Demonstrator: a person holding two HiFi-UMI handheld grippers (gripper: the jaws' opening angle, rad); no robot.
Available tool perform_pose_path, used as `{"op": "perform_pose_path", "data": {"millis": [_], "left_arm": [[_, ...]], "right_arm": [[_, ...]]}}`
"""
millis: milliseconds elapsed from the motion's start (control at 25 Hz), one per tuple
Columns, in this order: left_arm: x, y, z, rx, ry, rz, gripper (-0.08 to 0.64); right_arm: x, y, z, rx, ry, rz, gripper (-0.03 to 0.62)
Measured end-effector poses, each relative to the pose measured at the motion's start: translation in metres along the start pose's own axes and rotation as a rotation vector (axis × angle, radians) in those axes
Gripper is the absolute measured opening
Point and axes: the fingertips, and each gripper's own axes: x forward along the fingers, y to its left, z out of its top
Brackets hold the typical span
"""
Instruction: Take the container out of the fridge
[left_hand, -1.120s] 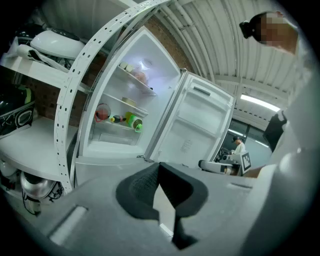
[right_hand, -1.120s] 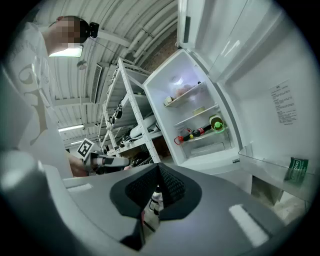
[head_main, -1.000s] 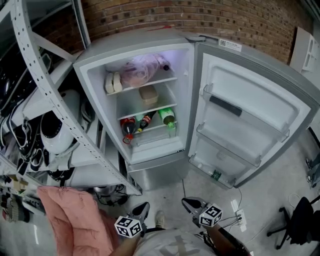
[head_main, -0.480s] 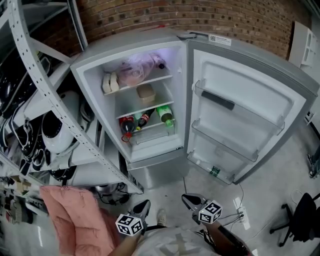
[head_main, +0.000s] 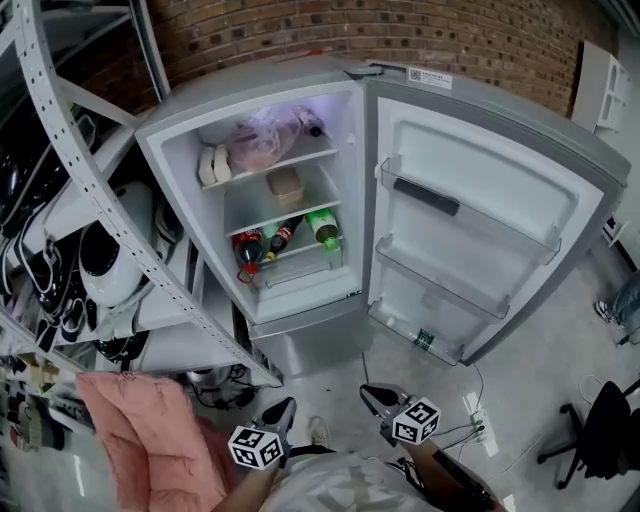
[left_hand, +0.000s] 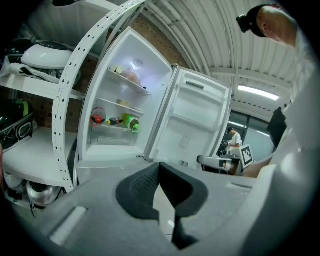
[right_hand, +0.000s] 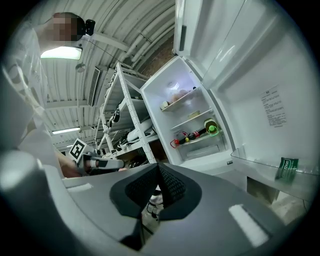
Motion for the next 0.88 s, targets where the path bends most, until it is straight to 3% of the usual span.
{"op": "perform_pose_path", "data": {"millis": [520, 880], "left_arm": [[0.03, 0.023, 0.007, -0.001, 0.029, -0.05, 0.0], [0.065, 0.06, 0.04, 0.014, 0.012, -0.106, 0.0]], "right_arm": [[0.022, -0.022, 0.008, -0.007, 0.013, -0.077, 0.008], [0.06, -0.044, 0.035, -0.043, 0.02, -0.134, 0.008]]}}
